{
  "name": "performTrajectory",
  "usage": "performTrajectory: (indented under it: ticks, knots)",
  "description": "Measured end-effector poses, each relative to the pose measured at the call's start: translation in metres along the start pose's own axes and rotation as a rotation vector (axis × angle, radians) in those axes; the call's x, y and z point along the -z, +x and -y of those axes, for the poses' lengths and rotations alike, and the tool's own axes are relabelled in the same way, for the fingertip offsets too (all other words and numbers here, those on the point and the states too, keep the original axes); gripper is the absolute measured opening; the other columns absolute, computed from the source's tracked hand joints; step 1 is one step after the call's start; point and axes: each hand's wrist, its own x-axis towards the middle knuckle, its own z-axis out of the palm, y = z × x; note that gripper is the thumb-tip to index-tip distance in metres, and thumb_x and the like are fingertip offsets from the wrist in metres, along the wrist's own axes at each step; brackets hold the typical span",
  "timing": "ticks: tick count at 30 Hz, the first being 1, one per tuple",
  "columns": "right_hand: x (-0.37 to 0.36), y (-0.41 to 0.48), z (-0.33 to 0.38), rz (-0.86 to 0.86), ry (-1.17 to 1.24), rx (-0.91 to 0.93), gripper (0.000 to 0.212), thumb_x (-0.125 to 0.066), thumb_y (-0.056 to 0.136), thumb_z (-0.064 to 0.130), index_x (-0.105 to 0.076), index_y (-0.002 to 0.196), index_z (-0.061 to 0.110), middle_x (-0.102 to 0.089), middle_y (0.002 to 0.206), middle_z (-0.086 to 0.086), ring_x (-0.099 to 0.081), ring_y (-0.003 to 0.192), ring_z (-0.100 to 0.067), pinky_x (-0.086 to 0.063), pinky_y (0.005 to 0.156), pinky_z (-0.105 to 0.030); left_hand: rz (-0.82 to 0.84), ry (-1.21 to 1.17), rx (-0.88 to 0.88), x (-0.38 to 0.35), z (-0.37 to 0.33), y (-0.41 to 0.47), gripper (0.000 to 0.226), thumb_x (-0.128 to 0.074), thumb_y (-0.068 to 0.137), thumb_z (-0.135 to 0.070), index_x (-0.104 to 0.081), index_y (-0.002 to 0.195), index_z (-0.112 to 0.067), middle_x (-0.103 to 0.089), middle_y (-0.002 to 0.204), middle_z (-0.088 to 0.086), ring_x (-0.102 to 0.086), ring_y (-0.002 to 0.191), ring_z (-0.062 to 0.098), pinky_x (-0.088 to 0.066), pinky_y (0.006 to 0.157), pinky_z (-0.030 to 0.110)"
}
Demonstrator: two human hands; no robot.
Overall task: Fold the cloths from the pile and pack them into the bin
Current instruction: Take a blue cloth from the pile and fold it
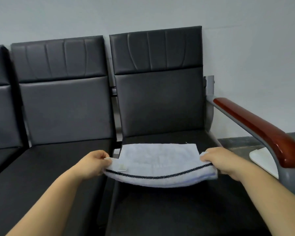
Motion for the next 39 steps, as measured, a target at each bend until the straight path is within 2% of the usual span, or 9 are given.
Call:
performTrajectory:
  ticks: [2, 5, 12, 17, 21, 28, 32, 35, 39]
  knots:
    - [-0.001, -0.001, -0.008, 0.126, -0.064, -0.134, 0.015, -0.068, 0.084, 0.027, -0.066, 0.092, 0.015, -0.052, 0.083, -0.009, -0.045, 0.078, -0.025, -0.037, 0.068, -0.035, 0.164, -0.059, 0.16, -0.003, 0.006, -0.004, 0.014, -0.061, 0.096, -0.01, -0.055, 0.083, -0.012, -0.052, 0.064, 0.004, -0.048, 0.056, 0.016, -0.046, 0.057, 0.026]
    - [-0.005, -0.002, -0.009, 0.172, 0.01, -0.18, 0.015, -0.065, 0.089, 0.02, -0.066, 0.101, 0.011, -0.067, 0.087, -0.015, -0.064, 0.083, -0.031, -0.051, 0.076, -0.039, 0.254, -0.033, 0.276, -0.006, 0.013, -0.009, 0.012, -0.057, 0.098, -0.009, -0.056, 0.088, -0.014, -0.059, 0.068, 0.003, -0.056, 0.057, 0.014, -0.051, 0.062, 0.025]
    - [-0.014, 0.004, -0.001, 0.039, 0.069, -0.165, 0.02, -0.056, 0.097, 0.007, -0.064, 0.114, 0.0, -0.073, 0.101, -0.018, -0.075, 0.094, -0.032, -0.065, 0.078, -0.044, -0.024, -0.083, 0.113, -0.024, 0.02, 0.011, 0.013, -0.06, 0.099, -0.013, -0.056, 0.087, -0.011, -0.06, 0.065, 0.0, -0.062, 0.064, 0.016, -0.059, 0.072, 0.037]
    - [-0.019, 0.025, 0.003, -0.064, 0.009, -0.122, 0.017, -0.058, 0.098, 0.011, -0.066, 0.109, 0.0, -0.071, 0.109, -0.025, -0.071, 0.098, -0.038, -0.061, 0.085, -0.05, -0.168, -0.023, 0.032, -0.036, 0.022, 0.033, 0.016, -0.062, 0.096, -0.025, -0.061, 0.086, -0.013, -0.063, 0.069, 0.001, -0.057, 0.067, 0.021, -0.054, 0.068, 0.042]
    - [-0.025, 0.046, -0.002, -0.123, -0.092, -0.091, 0.017, -0.058, 0.097, 0.015, -0.068, 0.101, 0.001, -0.07, 0.102, -0.022, -0.061, 0.08, -0.03, -0.048, 0.067, -0.035, -0.274, 0.054, -0.003, -0.052, 0.021, 0.052, 0.015, -0.059, 0.099, -0.025, -0.06, 0.09, -0.013, -0.061, 0.072, 0.003, -0.052, 0.06, 0.018, -0.043, 0.056, 0.028]
    - [-0.029, 0.067, -0.005, -0.186, -0.391, -0.077, 0.023, -0.059, 0.094, 0.027, -0.051, 0.078, 0.013, -0.056, 0.075, -0.004, -0.053, 0.066, -0.022, -0.036, 0.053, -0.03, -0.321, 0.137, 0.039, -0.071, 0.028, 0.071, 0.01, -0.061, 0.097, -0.027, -0.058, 0.102, -0.018, -0.066, 0.1, 0.002, -0.059, 0.075, 0.015, -0.044, 0.058, 0.027]
    - [-0.03, 0.058, -0.001, -0.162, -0.531, -0.052, 0.018, -0.061, 0.089, 0.029, -0.049, 0.082, 0.018, -0.058, 0.082, -0.003, -0.056, 0.07, -0.021, -0.037, 0.052, -0.03, -0.201, 0.338, 0.073, -0.079, 0.028, 0.063, 0.023, -0.063, 0.094, -0.033, -0.053, 0.111, -0.023, -0.046, 0.117, 0.001, -0.06, 0.082, 0.02, -0.046, 0.065, 0.032]
    - [-0.034, 0.044, 0.009, -0.095, -0.57, 0.04, 0.013, -0.064, 0.092, 0.026, -0.063, 0.09, 0.013, -0.066, 0.089, -0.006, -0.064, 0.082, -0.024, -0.055, 0.066, -0.037, -0.202, 0.404, 0.032, -0.087, 0.021, 0.051, 0.025, -0.063, 0.093, -0.035, -0.05, 0.112, -0.026, -0.038, 0.119, -0.001, -0.055, 0.097, 0.025, -0.051, 0.082, 0.038]
    - [-0.046, 0.03, 0.01, 0.027, -0.562, 0.125, 0.013, -0.07, 0.089, 0.031, -0.068, 0.098, 0.023, -0.066, 0.101, 0.003, -0.063, 0.093, -0.016, -0.057, 0.086, -0.035, -0.11, 0.521, -0.054, -0.102, 0.006, 0.026, 0.037, -0.061, 0.093, -0.036, -0.049, 0.128, -0.029, -0.038, 0.131, -0.005, -0.043, 0.119, 0.02, -0.048, 0.094, 0.035]
